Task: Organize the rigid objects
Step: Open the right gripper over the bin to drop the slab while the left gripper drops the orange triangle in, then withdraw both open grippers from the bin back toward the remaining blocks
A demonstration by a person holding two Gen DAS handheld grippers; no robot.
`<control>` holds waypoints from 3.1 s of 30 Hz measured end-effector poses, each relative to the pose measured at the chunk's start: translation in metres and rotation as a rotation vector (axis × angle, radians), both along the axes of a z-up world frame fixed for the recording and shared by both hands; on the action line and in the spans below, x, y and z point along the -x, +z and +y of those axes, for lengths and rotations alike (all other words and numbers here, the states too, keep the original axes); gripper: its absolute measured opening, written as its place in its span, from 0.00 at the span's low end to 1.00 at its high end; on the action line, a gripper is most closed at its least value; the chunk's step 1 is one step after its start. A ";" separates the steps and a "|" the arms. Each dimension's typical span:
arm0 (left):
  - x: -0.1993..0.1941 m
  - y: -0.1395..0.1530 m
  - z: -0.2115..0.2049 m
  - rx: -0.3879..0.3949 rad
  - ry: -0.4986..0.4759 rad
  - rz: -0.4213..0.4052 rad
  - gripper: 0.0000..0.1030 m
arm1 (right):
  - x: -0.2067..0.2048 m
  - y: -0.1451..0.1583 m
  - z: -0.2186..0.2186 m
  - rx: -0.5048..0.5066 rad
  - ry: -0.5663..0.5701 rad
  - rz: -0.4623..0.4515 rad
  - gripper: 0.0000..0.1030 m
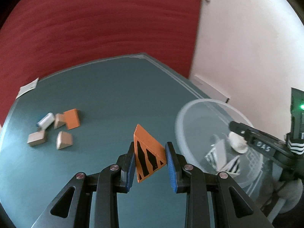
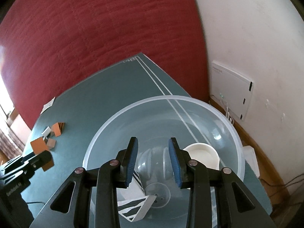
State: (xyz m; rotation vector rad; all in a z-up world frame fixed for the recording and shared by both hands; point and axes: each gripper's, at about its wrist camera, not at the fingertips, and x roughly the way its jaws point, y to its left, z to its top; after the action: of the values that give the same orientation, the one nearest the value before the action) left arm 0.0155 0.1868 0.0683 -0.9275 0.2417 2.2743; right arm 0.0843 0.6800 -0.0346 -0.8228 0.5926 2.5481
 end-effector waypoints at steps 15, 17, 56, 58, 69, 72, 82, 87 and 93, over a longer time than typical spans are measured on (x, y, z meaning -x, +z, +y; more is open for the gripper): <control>-0.008 -0.012 0.052 -0.044 -0.188 -0.089 0.47 | 0.002 -0.001 0.006 0.016 -0.004 0.002 0.35; -0.007 -0.014 0.050 -0.052 -0.170 -0.080 0.71 | 0.002 -0.001 0.006 0.017 -0.004 0.002 0.35; 0.039 -0.043 0.023 0.020 0.142 -0.018 0.91 | -0.002 0.004 -0.025 -0.089 0.008 0.008 0.43; 0.039 -0.044 0.021 0.023 0.156 -0.016 0.91 | -0.002 0.005 -0.028 -0.101 0.012 0.012 0.45; 0.046 -0.055 0.029 0.041 0.231 -0.013 0.98 | 0.000 0.009 -0.042 -0.129 0.040 0.029 0.56; 0.055 -0.058 0.026 0.047 0.253 -0.021 0.99 | 0.000 0.010 -0.046 -0.124 0.057 0.037 0.64; 0.073 -0.056 0.020 0.058 0.355 -0.009 0.99 | 0.005 0.016 -0.066 -0.146 0.136 0.054 0.66; 0.086 -0.059 0.013 0.061 0.425 -0.009 0.99 | 0.012 0.015 -0.079 -0.151 0.179 0.048 0.66; 0.101 -0.058 0.009 0.066 0.508 0.001 0.99 | 0.021 0.014 -0.094 -0.146 0.227 0.044 0.68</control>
State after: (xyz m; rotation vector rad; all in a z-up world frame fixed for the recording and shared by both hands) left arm -0.0851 0.1957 0.0099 -1.1207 0.0859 2.7405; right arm 0.0633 0.5855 -0.0207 -0.8252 0.3370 2.7822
